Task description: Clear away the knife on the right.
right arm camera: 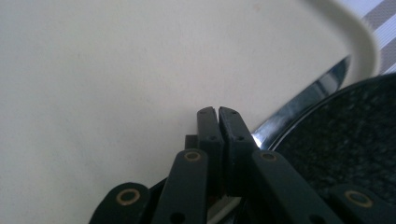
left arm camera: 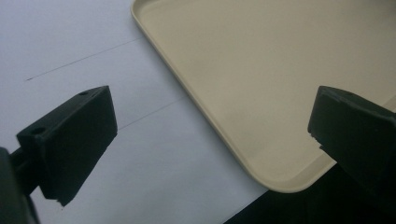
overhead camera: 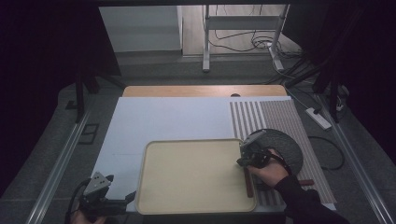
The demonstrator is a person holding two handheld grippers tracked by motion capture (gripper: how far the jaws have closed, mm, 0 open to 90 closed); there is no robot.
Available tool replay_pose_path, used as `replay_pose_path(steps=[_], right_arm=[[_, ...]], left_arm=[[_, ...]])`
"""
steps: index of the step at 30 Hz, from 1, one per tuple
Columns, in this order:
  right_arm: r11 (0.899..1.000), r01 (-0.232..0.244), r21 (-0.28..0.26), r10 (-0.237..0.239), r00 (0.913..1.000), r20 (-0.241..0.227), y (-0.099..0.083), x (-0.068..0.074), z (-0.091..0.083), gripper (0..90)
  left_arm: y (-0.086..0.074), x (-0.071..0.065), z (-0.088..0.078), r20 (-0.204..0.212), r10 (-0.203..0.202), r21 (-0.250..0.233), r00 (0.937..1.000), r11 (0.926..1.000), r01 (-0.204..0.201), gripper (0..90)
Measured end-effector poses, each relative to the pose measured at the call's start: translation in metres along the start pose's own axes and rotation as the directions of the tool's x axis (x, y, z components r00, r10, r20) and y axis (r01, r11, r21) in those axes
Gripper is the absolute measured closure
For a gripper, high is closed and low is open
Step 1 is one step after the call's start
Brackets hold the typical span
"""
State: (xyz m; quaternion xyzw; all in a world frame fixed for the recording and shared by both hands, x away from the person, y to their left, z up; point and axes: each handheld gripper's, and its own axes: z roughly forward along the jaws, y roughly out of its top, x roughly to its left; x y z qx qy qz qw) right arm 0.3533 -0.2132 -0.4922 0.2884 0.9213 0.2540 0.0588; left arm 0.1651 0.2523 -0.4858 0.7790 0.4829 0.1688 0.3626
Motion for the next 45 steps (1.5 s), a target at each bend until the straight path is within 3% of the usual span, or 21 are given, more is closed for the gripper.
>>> replay_pose_path(steps=[6, 18, 28, 45], right_arm=[[0.998, 0.011, -0.055, -0.01, 0.9998, 0.015, 0.001, 0.001, -0.007, 76.6], [0.992, 0.01, -0.124, 0.002, 0.9953, 0.097, 0.0, 0.004, -0.023, 39.2], [0.989, 0.003, -0.148, 0.017, 0.9908, 0.134, -0.01, 0.005, -0.039, 26.8], [0.972, -0.043, -0.229, 0.082, 0.9832, 0.163, -0.038, 0.009, -0.068, 14.6]], left_arm=[[0.0, 0.0, 0.0, 0.002, -0.003, 0.0, 1.0, 1.0, 0.003, 1.1], [0.0, 0.001, 0.0, 0.005, -0.01, -0.002, 0.9999, 0.9999, 0.01, 1.0], [-0.001, 0.002, -0.001, 0.006, -0.012, -0.003, 0.9999, 0.9999, 0.012, 1.0], [-0.001, 0.001, -0.001, 0.001, -0.01, -0.002, 0.9999, 0.9999, 0.01, 1.1]])
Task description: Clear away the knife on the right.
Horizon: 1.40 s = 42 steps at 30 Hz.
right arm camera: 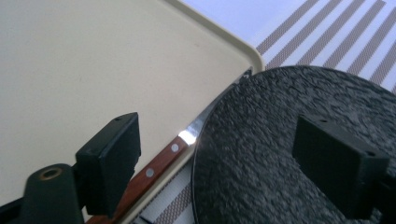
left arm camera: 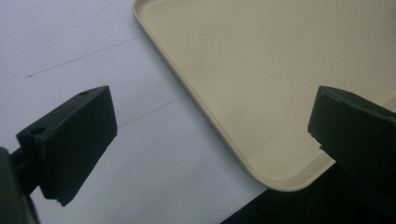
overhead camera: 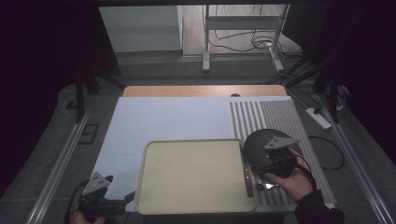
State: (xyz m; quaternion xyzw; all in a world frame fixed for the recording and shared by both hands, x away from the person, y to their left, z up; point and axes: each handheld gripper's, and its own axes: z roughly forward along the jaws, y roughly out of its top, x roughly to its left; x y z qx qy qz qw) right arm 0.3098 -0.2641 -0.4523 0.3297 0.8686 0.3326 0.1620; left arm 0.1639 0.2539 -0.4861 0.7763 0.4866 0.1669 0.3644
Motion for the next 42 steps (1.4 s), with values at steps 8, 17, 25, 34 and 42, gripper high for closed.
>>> replay_pose_path(steps=[8, 17, 25, 34, 42], right_arm=[[0.999, -0.038, -0.017, 0.038, 0.9991, 0.018, -0.013, -0.003, -0.014, 12.1], [0.996, -0.085, -0.037, 0.086, 0.9952, 0.045, -0.029, -0.009, -0.032, 11.0], [0.992, -0.116, -0.039, 0.119, 0.9903, 0.072, -0.044, -0.013, -0.043, 9.8], [0.989, -0.144, -0.03, 0.146, 0.9844, 0.098, -0.059, -0.014, -0.051, 9.4], [0.982, -0.188, -0.002, 0.188, 0.9781, 0.09, -0.072, -0.018, -0.051, 9.8]], left_arm=[[0.0, 0.0, 0.0, -0.001, -0.001, 0.001, 1.0, 1.0, 0.001, 1.0], [0.0, 0.0, 0.0, -0.003, -0.002, 0.002, 1.0, 1.0, 0.002, 1.0], [0.0, 0.0, 0.0, -0.004, 0.0, 0.005, 1.0, 1.0, 0.0, 1.0], [0.0, 0.0, 0.0, -0.005, -0.002, 0.004, 1.0, 1.0, 0.002, 1.0], [0.0, 0.0, 0.0, -0.004, -0.002, 0.006, 1.0, 1.0, 0.002, 1.0]])
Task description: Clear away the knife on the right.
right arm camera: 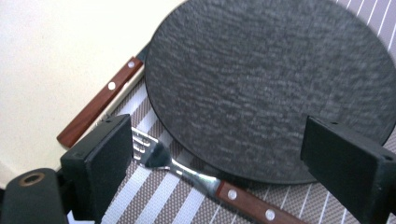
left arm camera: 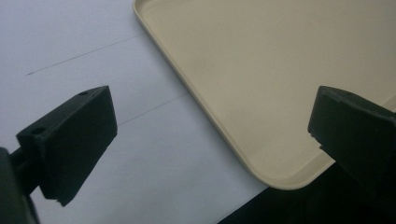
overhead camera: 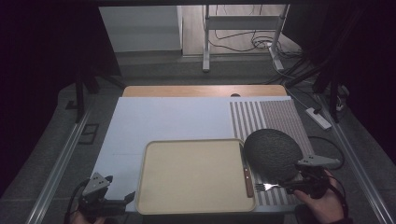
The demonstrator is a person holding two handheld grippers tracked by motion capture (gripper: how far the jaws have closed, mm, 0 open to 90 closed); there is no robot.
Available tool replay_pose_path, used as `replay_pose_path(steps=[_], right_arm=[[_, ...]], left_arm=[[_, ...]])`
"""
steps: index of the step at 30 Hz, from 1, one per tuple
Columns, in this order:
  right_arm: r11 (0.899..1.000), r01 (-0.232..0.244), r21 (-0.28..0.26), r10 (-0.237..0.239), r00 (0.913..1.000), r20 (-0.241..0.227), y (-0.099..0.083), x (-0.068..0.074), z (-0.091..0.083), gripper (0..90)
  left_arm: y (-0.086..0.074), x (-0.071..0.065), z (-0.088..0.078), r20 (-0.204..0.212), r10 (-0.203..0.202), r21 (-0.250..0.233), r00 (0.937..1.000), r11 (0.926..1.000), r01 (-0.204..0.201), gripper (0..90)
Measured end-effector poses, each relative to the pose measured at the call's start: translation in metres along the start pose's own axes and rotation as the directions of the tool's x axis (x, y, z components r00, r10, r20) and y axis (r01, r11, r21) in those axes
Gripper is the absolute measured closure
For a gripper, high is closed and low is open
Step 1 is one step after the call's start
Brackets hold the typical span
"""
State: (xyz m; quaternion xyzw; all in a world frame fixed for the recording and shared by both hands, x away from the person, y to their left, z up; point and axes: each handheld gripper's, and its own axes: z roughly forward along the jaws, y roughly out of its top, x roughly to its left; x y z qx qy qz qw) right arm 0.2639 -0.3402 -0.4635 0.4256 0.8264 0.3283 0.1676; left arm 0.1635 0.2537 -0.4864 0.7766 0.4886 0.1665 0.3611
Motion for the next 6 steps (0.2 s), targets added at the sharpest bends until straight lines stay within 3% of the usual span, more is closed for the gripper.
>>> replay_pose_path(steps=[6], right_arm=[[1.0, -0.014, 0.017, 0.014, 0.9998, -0.015, -0.0034, -0.0019, 0.0023, 10.0]], left_arm=[[0.0004, 0.0002, 0.0, 0.003, -0.004, -0.002, 1.0, 1.0, 0.004, 1.0]])
